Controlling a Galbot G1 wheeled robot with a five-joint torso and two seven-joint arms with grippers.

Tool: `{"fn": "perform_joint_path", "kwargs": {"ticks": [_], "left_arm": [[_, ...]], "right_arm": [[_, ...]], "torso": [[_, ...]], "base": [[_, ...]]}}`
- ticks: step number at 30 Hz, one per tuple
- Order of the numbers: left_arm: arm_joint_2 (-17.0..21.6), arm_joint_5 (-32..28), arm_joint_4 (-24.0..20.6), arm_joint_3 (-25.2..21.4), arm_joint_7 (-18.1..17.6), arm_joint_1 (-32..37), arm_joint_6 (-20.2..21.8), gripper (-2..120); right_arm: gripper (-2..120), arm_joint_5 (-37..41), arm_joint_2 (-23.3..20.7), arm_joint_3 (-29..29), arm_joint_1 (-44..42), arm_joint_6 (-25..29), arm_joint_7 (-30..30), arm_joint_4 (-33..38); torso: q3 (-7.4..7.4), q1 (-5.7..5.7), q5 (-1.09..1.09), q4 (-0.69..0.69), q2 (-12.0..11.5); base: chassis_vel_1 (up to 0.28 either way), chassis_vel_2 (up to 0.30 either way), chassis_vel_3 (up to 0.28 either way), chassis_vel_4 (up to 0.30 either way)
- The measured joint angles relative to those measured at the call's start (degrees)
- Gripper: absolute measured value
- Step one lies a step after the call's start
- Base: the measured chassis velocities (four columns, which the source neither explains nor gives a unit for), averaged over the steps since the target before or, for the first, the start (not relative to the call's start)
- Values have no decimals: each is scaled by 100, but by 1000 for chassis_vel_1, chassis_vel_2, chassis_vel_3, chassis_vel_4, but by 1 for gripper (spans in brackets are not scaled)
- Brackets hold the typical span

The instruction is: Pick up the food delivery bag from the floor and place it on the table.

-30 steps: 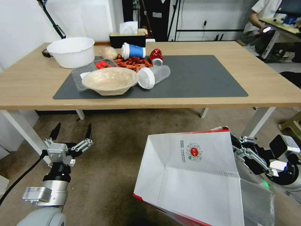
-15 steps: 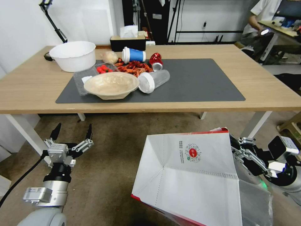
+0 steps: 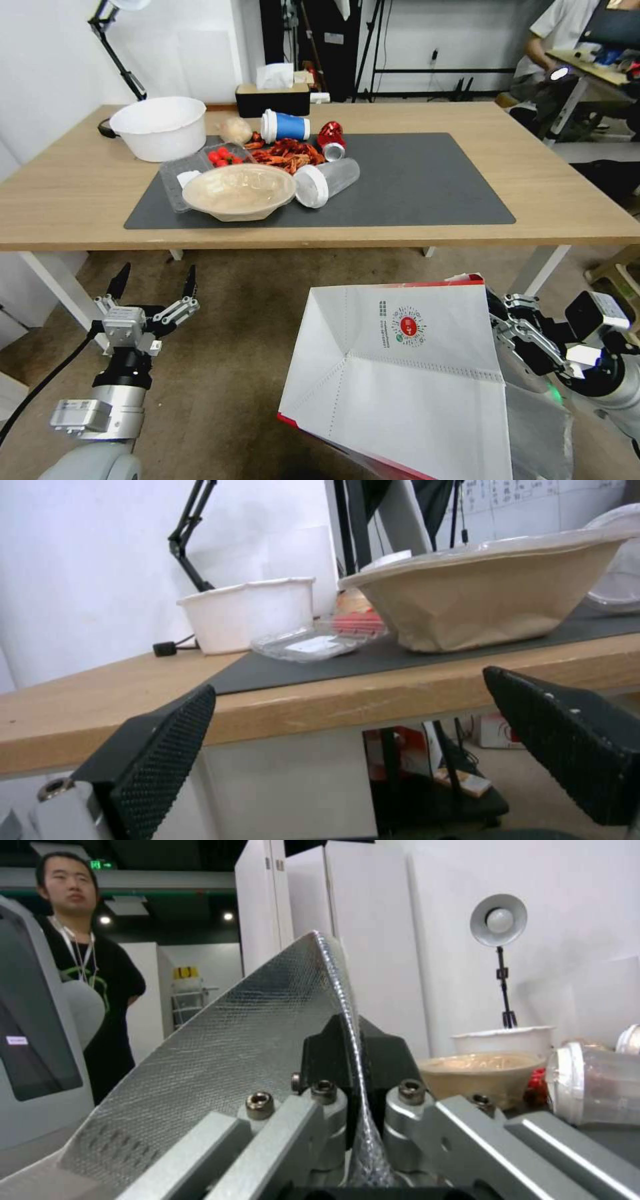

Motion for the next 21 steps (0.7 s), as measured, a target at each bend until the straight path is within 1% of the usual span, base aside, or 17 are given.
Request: {"fn": "perform_joint_path", "kwargs": {"ticks": [9, 12, 21], "left_arm": [[46, -2, 18, -10, 26, -4, -6, 100], [71, -2, 20, -9, 35, -9, -9, 100], [12, 15, 23, 24, 53, -6, -46, 100]], "right_arm": [[0, -58, 38, -50, 21, -4, 3, 14], [0, -79, 38, -56, 29, -5, 7, 28], [0, -84, 37, -13, -1, -3, -12, 42]], "torso": [[116, 83, 0, 1, 199], [175, 123, 0, 0, 299], [294, 204, 0, 0, 498]], "base": [[0, 0, 0, 0], [0, 0, 0, 0], [0, 0, 0, 0]]}}
